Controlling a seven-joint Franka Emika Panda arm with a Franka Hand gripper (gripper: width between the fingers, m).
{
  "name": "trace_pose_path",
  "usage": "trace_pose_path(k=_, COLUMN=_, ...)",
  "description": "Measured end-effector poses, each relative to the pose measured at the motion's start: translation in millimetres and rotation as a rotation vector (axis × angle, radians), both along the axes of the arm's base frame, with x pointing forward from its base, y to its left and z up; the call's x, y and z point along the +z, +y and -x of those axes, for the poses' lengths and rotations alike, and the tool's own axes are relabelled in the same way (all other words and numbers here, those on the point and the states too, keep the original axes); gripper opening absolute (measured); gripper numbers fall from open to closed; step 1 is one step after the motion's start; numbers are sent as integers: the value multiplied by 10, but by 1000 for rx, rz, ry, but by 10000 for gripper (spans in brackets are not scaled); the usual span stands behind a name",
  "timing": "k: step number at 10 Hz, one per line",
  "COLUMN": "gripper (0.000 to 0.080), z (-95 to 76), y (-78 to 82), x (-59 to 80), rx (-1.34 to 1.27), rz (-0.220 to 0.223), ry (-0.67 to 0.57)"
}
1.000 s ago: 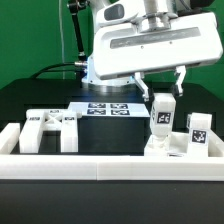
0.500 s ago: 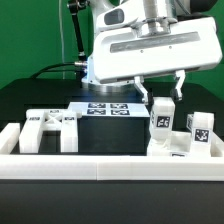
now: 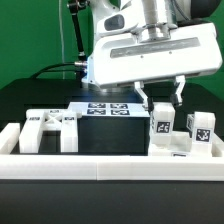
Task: Assemble chair
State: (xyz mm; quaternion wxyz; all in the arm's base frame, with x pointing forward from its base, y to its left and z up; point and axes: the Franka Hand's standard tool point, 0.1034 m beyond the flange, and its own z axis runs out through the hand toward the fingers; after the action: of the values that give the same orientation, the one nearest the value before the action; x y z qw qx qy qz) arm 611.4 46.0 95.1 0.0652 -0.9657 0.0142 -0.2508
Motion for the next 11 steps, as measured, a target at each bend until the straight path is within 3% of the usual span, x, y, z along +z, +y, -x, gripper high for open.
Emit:
trace_pose_path(k=3, gripper=294, z=34, y=-5, x=0, rx=-23, rz=33, ry=-92)
trace_pose_path(k=5, gripper=294, z=48, y=5, x=-10, rx=-17, rz=30, ry=-82)
trace_pose_path(k=6, gripper=379, z=54, y=7, x=-20, rx=-17, rz=29, ry=-78)
trace_pose_path(k=7, gripper=558, z=55, y=7, x=-21, rx=-17, rz=29, ry=-78)
trace_pose_path(k=8, gripper=621, z=56, y=7, x=-23, rx=-16, rz=29, ry=-77)
trace_pose_path(k=11, gripper=648, z=59, y=8, x=-28, rx=-16, rz=29, ry=-76)
